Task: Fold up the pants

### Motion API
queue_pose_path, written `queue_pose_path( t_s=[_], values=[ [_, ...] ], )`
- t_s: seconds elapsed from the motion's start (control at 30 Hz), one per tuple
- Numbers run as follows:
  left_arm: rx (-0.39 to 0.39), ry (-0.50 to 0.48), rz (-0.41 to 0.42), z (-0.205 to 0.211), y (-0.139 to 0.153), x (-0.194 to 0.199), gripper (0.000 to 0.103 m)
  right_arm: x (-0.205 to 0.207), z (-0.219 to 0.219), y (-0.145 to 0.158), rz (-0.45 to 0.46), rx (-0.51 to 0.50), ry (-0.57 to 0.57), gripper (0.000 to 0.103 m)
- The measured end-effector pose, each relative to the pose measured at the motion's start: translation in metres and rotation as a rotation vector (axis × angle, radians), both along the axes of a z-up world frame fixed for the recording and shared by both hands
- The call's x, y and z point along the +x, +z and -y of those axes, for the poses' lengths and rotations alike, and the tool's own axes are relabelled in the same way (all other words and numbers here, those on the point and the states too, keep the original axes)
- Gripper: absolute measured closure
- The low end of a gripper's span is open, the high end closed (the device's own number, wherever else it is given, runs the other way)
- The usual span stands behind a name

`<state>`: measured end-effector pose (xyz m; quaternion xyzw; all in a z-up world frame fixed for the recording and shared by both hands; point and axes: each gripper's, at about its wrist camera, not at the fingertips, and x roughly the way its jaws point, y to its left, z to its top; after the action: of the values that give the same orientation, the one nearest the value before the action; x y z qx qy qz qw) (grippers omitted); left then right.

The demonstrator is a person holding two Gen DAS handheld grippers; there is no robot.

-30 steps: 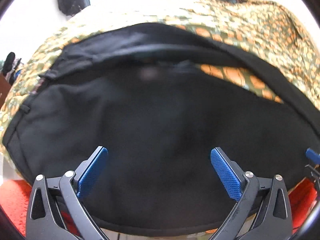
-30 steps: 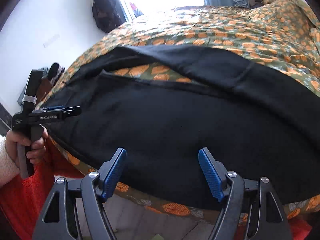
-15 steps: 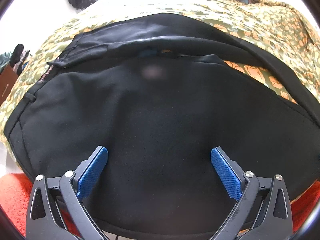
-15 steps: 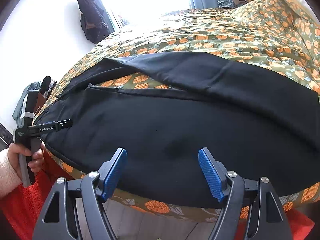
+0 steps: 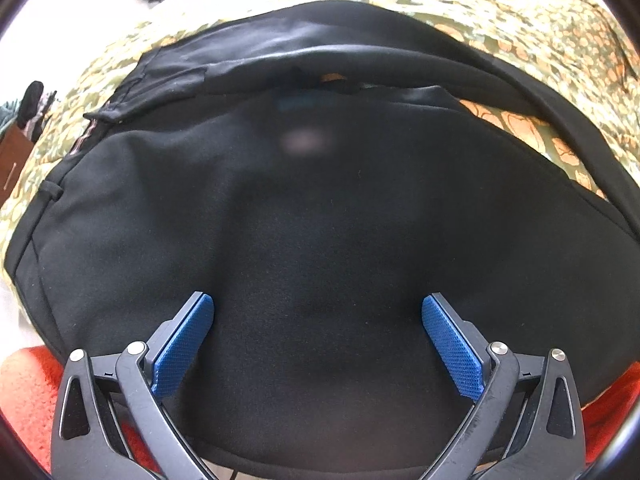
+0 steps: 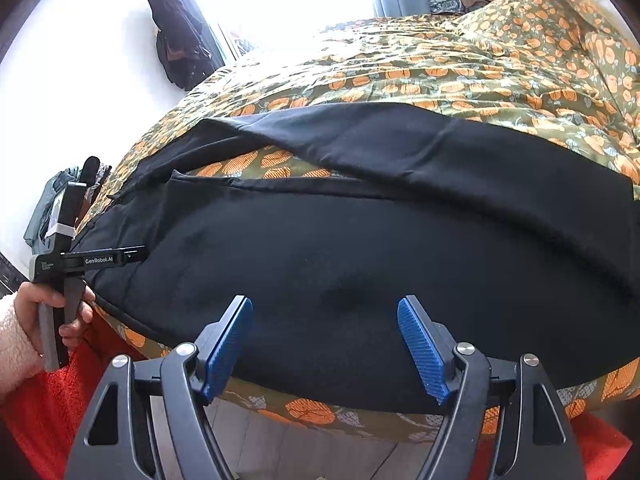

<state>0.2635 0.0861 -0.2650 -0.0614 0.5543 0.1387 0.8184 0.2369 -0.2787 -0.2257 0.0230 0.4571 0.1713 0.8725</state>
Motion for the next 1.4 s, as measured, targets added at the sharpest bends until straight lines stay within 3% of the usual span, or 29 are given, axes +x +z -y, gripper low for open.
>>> queue_pose_path(
  t_s=[0.17, 0.37, 0.47, 0.57, 0.7, 0.8, 0.9, 0.97, 1.17, 1.3, 1.4],
  values=[
    [-0.017, -0.008, -0.002, -0.002, 0.002, -0.002, 0.0, 0.007, 0.02, -0.005, -0.053, 0.064, -0.066, 0.028],
    [-0.006, -0.024, 0.046, 0.0, 0.0, -0.01, 0.0, 0.002, 0.098, 0.0, -0.036, 0.165, -0.41, 0.028],
    [0.001, -0.024, 0.059, 0.002, 0.0, -0.011, 0.0, 0.005, 0.134, -0.006, -0.066, 0.396, -0.525, 0.028],
    [0.007, -0.027, 0.061, 0.004, 0.0, -0.01, 0.0, 0.017, 0.156, -0.01, -0.066, 0.556, -0.618, 0.028],
    [0.015, -0.028, 0.072, 0.01, 0.0, -0.015, 0.0, 0.026, 0.187, -0.024, -0.084, 0.75, -0.902, 0.028],
    [0.023, -0.032, 0.087, 0.012, 0.001, -0.018, 0.0, 0.035, 0.195, -0.03, -0.108, 0.758, -1.013, 0.043],
    [0.006, -0.042, 0.059, 0.011, 0.006, -0.018, 0.0, 0.048, 0.196, -0.011, -0.06, 0.596, -0.975, 0.098],
    [-0.046, -0.044, 0.036, 0.005, 0.018, -0.013, 0.001, 0.049, 0.196, 0.006, -0.012, 0.595, -0.908, 0.099],
    [-0.323, 0.027, 0.226, -0.037, 0.081, 0.037, 0.001, 0.037, 0.156, 0.111, 0.183, 0.507, -0.555, 0.099],
    [-0.554, 0.078, 0.249, -0.062, 0.088, 0.096, 0.001, 0.01, 0.127, 0.167, 0.284, 0.452, -0.368, 0.099],
    [-0.609, 0.144, 0.234, -0.07, 0.078, 0.132, 0.001, -0.012, 0.115, 0.187, 0.321, 0.438, -0.298, 0.099]
  ],
)
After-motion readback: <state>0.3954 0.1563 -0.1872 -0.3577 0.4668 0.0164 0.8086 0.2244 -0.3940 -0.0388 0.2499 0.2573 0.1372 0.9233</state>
